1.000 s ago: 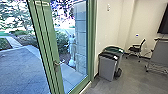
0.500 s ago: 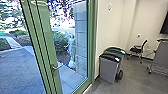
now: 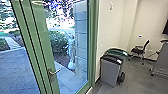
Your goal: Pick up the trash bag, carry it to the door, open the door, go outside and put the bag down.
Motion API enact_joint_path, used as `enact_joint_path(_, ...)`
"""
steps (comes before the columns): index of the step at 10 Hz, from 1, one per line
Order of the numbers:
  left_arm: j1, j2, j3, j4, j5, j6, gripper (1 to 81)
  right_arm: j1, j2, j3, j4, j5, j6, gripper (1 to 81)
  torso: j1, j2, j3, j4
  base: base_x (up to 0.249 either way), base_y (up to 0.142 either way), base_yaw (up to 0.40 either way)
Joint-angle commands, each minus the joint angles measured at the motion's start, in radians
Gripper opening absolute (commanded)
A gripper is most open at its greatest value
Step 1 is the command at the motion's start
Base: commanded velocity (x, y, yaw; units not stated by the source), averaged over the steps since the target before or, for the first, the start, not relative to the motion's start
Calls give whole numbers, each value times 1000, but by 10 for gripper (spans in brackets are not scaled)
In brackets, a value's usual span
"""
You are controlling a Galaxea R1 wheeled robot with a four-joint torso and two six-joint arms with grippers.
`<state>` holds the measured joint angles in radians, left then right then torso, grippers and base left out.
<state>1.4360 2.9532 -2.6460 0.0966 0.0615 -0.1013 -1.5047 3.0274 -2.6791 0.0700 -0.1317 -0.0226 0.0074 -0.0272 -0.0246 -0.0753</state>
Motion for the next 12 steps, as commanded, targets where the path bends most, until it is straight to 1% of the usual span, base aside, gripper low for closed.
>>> enact_joint_path(1,-50,-6,0,5,8,8,10,51,4,-2,-4,-68,-4,811,0,0,0,0,183,0,0)
enact_joint_path(12,-48,1,0,8,9,8,10,51,10,-5,-4,-66,-4,811,0,0,0,0,189,0,0)
